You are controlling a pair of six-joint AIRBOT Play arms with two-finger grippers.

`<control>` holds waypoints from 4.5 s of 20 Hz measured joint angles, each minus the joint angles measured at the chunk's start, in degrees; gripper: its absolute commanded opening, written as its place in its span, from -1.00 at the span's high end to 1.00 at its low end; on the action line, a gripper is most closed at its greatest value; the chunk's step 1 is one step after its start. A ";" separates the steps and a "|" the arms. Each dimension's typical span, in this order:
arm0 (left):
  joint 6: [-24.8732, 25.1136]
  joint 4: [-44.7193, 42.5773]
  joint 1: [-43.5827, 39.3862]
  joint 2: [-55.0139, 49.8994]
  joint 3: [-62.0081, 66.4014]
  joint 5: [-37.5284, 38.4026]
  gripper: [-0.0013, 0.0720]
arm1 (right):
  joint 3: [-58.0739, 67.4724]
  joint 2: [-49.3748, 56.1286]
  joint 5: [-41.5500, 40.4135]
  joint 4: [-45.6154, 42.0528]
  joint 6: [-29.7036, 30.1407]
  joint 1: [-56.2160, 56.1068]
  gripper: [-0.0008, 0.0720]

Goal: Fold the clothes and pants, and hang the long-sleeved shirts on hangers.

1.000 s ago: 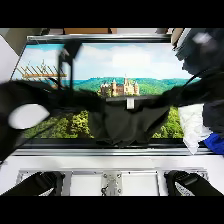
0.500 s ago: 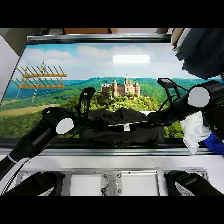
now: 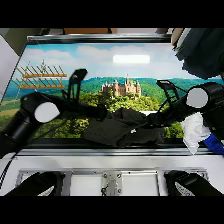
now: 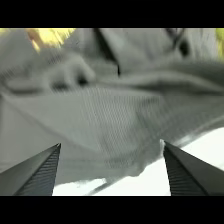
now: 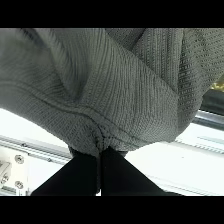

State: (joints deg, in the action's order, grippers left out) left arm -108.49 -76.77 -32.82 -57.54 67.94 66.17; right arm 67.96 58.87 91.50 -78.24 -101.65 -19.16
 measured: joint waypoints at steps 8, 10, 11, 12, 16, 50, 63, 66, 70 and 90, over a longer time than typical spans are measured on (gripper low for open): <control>8.68 -2.47 18.88 -0.24 2.95 -2.69 -0.98 | 0.00 0.00 0.00 0.02 0.02 0.00 0.93; 9.90 -5.77 24.81 -1.60 2.58 -4.26 -0.98 | 0.00 0.00 0.00 0.02 0.02 0.00 0.93; 10.82 -7.48 27.85 -2.97 2.95 -4.74 -0.98 | 0.00 0.00 0.00 0.02 0.02 0.00 0.93; 11.65 -8.94 30.51 -4.66 3.67 -5.18 -0.98 | 0.00 0.00 0.00 0.02 0.02 0.00 0.93; 14.10 -17.03 38.99 -15.02 9.35 -6.40 -0.98 | 0.00 0.00 0.00 0.02 0.04 0.00 0.93; 16.59 -43.01 46.49 -58.58 29.97 -11.72 0.92 | 0.00 0.17 0.00 0.02 0.07 0.02 0.93; 16.94 -43.21 36.41 -40.72 29.92 -5.84 0.92 | 0.00 0.17 -0.02 0.02 0.07 0.02 0.93; 17.44 -43.17 32.65 -35.95 29.90 -4.83 0.92 | 0.00 0.17 -0.02 0.02 0.07 0.02 0.93; 17.99 -43.12 28.17 -31.04 29.90 -3.98 0.92 | 0.00 0.17 -0.02 0.02 0.07 0.02 0.93; 81.50 23.63 37.57 -17.53 28.33 33.57 0.92 | 0.00 0.17 0.00 0.04 0.07 0.02 0.93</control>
State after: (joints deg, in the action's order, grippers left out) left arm -26.98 -53.15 4.75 -75.07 96.27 99.74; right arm 67.96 59.05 91.50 -78.19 -101.58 -19.14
